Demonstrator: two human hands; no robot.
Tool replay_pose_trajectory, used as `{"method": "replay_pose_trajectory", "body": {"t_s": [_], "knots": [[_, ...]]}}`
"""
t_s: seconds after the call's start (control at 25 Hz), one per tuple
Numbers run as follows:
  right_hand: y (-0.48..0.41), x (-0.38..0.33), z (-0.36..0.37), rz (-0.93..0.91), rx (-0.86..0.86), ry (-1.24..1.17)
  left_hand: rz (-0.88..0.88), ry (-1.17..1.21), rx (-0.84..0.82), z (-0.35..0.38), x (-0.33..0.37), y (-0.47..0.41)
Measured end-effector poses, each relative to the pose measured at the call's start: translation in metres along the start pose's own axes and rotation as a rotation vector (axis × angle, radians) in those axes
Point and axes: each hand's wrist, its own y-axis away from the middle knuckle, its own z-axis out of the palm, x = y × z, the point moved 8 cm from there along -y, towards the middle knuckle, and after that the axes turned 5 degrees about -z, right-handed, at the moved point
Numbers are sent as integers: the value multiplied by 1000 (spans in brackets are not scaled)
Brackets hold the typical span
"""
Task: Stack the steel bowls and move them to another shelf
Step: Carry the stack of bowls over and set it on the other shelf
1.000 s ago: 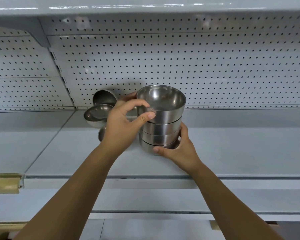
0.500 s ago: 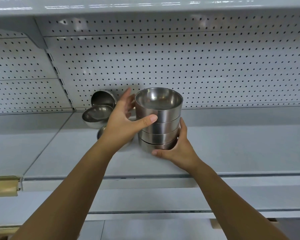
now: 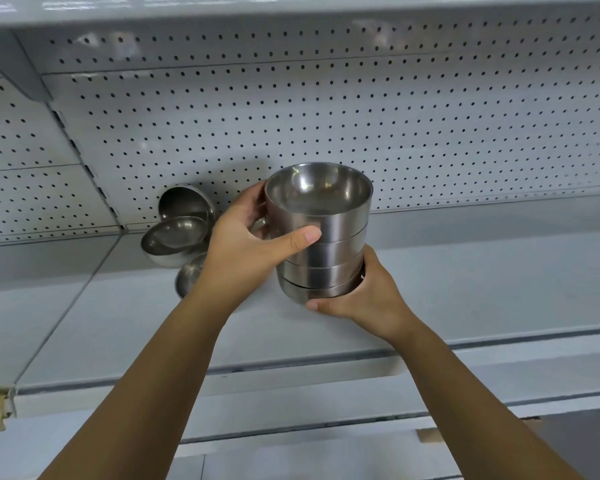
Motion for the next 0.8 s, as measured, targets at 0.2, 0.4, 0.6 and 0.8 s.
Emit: {"method": "replay_pose_trajectory", "body": {"t_s": [0.2, 0.4, 0.6, 0.8], "knots": [[19, -6, -47, 4, 82, 0, 17, 4, -57, 42, 23, -1], [57, 1, -119, 11, 182, -3, 34, 8, -227, 118, 39, 0], [108, 12, -223, 22, 297, 23, 38, -1, -320, 228, 57, 5], [182, 31, -350, 45, 445, 70, 32, 6, -476, 375, 81, 27]]}}
